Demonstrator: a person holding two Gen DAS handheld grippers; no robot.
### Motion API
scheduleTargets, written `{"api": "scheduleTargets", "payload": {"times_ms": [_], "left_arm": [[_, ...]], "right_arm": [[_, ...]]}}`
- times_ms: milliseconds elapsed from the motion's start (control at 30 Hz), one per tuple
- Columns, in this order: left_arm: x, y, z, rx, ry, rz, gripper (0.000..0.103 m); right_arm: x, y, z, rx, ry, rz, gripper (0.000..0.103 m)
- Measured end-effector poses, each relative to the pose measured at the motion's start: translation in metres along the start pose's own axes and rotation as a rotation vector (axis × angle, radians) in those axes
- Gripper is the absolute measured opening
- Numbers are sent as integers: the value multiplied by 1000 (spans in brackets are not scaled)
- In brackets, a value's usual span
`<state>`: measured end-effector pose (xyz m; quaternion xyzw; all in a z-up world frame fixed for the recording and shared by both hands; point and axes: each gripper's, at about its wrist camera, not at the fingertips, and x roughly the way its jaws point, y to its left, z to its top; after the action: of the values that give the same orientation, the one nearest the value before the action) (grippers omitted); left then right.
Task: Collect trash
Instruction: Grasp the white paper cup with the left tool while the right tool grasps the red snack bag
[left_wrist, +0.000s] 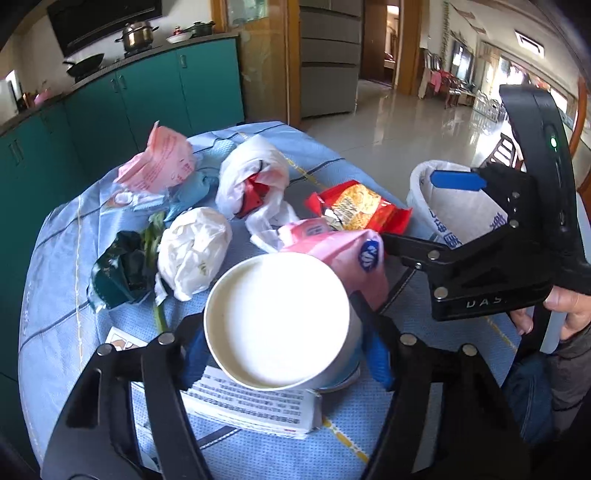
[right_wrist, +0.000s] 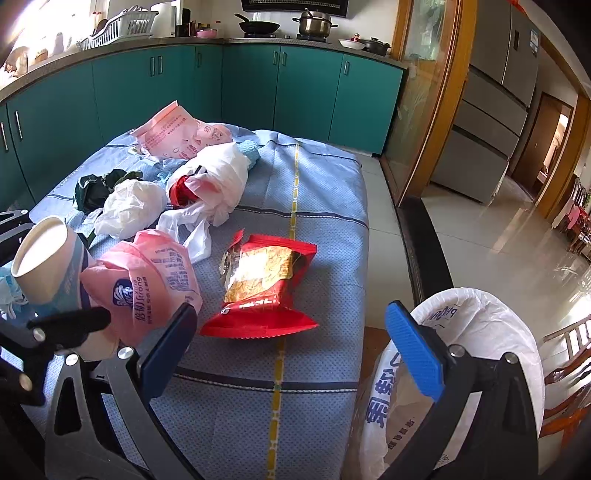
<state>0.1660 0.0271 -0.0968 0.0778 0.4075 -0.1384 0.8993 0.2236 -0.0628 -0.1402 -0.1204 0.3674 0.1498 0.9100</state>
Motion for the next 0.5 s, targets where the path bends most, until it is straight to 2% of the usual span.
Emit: {"api": "scheduleTargets", "payload": {"times_ms": [133, 233, 367, 433, 500], "left_arm": [[-5, 9, 0, -23, -15, 30, 69], [-17, 16, 5, -53, -63, 51, 69], [-31, 24, 10, -86, -130, 98, 69], [-32, 27, 12, -98, -138, 108, 69], [-32, 29, 12, -104, -140, 120, 69]], "right_arm": [[3, 2, 4, 8, 0, -4, 100], [10, 1, 8, 28, 5, 5, 100], [26, -1, 12, 93, 33, 102, 99], [32, 2, 13, 98, 43, 128, 96], [39, 9, 14, 80, 58, 122, 88]]}}
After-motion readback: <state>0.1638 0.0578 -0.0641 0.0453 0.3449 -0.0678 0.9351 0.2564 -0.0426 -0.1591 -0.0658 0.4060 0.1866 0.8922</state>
